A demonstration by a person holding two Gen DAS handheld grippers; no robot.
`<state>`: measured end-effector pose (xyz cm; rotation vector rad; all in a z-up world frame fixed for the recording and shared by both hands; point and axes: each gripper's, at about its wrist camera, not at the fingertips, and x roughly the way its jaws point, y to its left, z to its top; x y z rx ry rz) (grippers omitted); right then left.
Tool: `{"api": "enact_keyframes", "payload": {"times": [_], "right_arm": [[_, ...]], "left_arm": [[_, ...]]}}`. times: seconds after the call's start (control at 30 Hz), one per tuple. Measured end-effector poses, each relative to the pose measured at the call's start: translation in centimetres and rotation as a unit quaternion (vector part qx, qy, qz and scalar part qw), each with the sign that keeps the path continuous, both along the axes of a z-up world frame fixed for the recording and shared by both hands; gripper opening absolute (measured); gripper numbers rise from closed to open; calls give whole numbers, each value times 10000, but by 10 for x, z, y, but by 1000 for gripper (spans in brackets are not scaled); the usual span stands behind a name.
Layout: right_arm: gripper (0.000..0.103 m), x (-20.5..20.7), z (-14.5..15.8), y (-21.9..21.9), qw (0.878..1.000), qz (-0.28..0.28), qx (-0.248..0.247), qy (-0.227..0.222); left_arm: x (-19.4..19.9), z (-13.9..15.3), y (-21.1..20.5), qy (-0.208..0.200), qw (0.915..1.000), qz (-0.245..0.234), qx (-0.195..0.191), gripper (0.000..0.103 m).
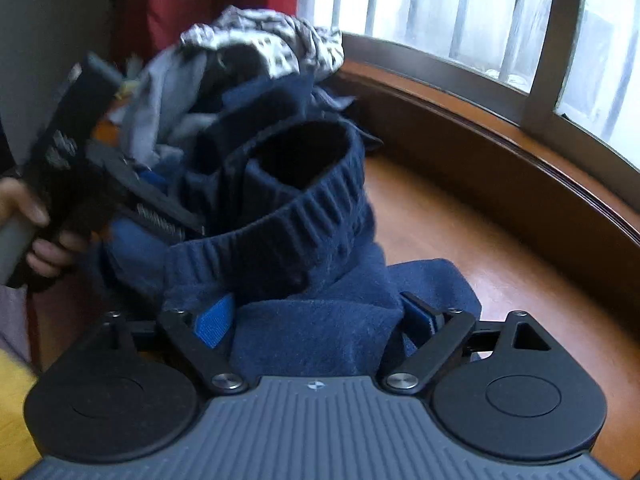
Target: Fold clothes
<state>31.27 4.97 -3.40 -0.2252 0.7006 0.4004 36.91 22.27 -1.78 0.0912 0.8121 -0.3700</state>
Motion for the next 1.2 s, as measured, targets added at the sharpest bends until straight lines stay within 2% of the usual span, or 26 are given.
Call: {"api": "enact_keyframes", "payload": {"times": [0.03,0.07,0.1,0.13,0.2,0.27,0.33,0.47,0.63,0.67,0.7,0.73,0.77,0.83,0.87,0.9,0.97,1.07,1.13,1.17,1.2], "right_arm": [[71,-2,0,-3,9999,-34,94,-13],[61,-5,1,-7,9997,-83,204,-55],[46,-9,3,-12,9994,-137,313,-104],[40,-12,6,-21,9983,-252,503,-140],[20,-19,14,-40,9942,-513,923,-205],[18,-28,23,-61,9857,-797,1461,-265],[18,-45,35,-81,9765,-970,1870,-462],[16,-86,61,-120,9563,-1308,2353,-1141],[16,-132,82,-190,9263,-2246,2351,-1905],[16,-139,82,-204,9209,-2441,2305,-1978],[16,-147,79,-218,9158,-2680,2194,-2034],[17,-154,76,-231,9115,-2911,2061,-2050],[19,-159,71,-245,9112,-3095,1908,-1938],[26,-166,56,-270,9138,-3424,1551,-1536],[35,-166,47,-281,9160,-3573,1337,-1245],[38,-167,36,-291,9154,-3765,1084,-923],[38,-173,18,-304,9122,-3986,764,-569],[39,-190,10,-321,9171,-3877,785,-484],[41,-196,13,-334,9252,-3661,913,-401],[46,-197,15,-339,9300,-3530,969,-324],[58,-199,18,-345,9362,-3357,1023,-198]], "left_arm": [[2,0,-2,21,10000,-7,-74,41],[4,0,-4,41,9999,-13,-147,28],[6,0,-6,62,9997,-20,-221,25],[8,0,-8,83,9995,-26,-294,22],[9,5,-15,67,9990,-66,-428,17],[3,24,-28,-62,9963,-301,-798,13],[-2,46,-50,-306,9919,-680,-1032,13],[-13,78,-129,-811,9792,-1594,-953,13],[-30,89,-245,-982,9539,-2698,-873,14],[-36,87,-270,-970,9484,-2896,-857,17],[-42,83,-289,-919,9463,-3001,-778,20],[-49,79,-307,-863,9445,-3092,-690,34],[-56,75,-326,-807,9426,-3183,-602,53],[-71,65,-352,-698,9445,-3180,-430,62],[-78,61,-358,-661,9459,-3154,-372,62],[-85,57,-362,-626,9472,-3127,-317,62],[-94,52,-359,-609,9531,-2962,-126,69],[-90,42,-339,-712,9688,-2344,378,73],[-98,40,-321,-704,9785,-1854,575,74],[-99,39,-313,-659,9832,-1580,626,75],[-96,38,-300,-603,9873,-1323,645,76]]}}
